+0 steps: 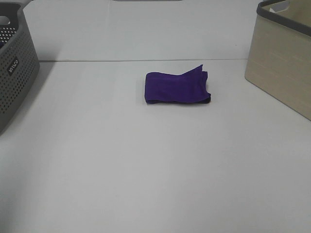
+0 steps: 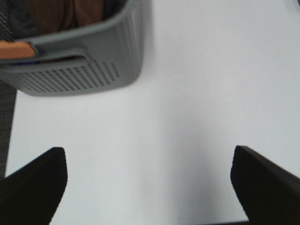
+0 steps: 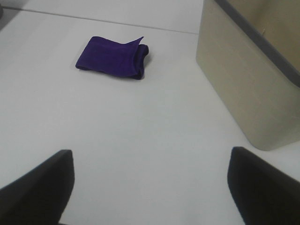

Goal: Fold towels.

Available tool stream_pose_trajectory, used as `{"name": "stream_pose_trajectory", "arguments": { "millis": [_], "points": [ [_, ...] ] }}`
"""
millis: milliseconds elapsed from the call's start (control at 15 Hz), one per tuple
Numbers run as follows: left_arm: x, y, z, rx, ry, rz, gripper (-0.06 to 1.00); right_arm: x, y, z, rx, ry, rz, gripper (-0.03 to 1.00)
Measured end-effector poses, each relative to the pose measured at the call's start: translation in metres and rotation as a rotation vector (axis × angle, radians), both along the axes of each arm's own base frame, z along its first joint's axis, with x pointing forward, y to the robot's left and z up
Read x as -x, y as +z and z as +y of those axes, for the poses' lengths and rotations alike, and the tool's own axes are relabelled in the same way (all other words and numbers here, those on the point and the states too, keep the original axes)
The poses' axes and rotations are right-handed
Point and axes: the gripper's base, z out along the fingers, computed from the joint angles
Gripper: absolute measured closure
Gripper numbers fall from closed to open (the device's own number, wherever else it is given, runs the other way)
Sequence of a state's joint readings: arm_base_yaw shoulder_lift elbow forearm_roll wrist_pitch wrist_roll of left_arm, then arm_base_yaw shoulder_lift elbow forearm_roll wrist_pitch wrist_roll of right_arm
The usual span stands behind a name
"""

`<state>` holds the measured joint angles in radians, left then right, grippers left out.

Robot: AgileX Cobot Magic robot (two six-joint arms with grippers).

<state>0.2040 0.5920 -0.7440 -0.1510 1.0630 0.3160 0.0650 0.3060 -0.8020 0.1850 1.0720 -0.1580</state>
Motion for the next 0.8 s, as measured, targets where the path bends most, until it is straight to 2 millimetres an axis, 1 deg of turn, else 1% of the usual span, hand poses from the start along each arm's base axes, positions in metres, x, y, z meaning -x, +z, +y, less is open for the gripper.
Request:
{"name": "stream_pose_trajectory", "arguments": {
  "millis": [67,133,200,267,333,400,467,533,667,800],
  "points": [
    [0.020,-0.014,-0.005,-0.005,-0.028,0.001,0.08,0.012,-0.010,-0.003,0.015,-0.015,-0.036,0.10],
    [0.028,-0.020,-0.008,-0.012,-0.043,-0.006,0.08,0.016,-0.014,-0.004,0.014,-0.025,-0.046,0.10],
    [0.040,-0.029,-0.012,-0.017,-0.078,-0.032,0.08,0.026,-0.026,-0.006,0.020,-0.039,-0.072,0.10],
    [0.059,-0.042,-0.017,-0.022,-0.141,-0.076,0.08,0.038,-0.047,-0.008,0.029,-0.051,-0.110,0.10],
    [0.069,-0.044,-0.018,-0.032,-0.151,-0.134,0.08,0.039,-0.054,-0.009,0.041,-0.060,-0.108,0.10],
    [0.079,-0.043,-0.019,-0.043,-0.149,-0.209,0.08,0.036,-0.061,-0.010,0.055,-0.069,-0.085,0.10],
    [0.087,-0.045,-0.020,-0.046,-0.138,-0.277,0.08,0.032,-0.068,-0.011,0.069,-0.077,-0.065,0.10],
    [0.092,-0.047,-0.020,-0.036,-0.120,-0.331,0.08,0.030,-0.071,-0.011,0.072,-0.079,-0.057,0.10],
    [0.094,-0.047,-0.020,-0.023,-0.101,-0.350,0.08,0.025,-0.080,-0.012,0.080,-0.082,-0.033,0.10],
    [0.094,-0.046,-0.019,-0.007,-0.071,-0.361,0.08,0.024,-0.081,-0.012,0.082,-0.083,-0.029,0.10]
  ]
}}
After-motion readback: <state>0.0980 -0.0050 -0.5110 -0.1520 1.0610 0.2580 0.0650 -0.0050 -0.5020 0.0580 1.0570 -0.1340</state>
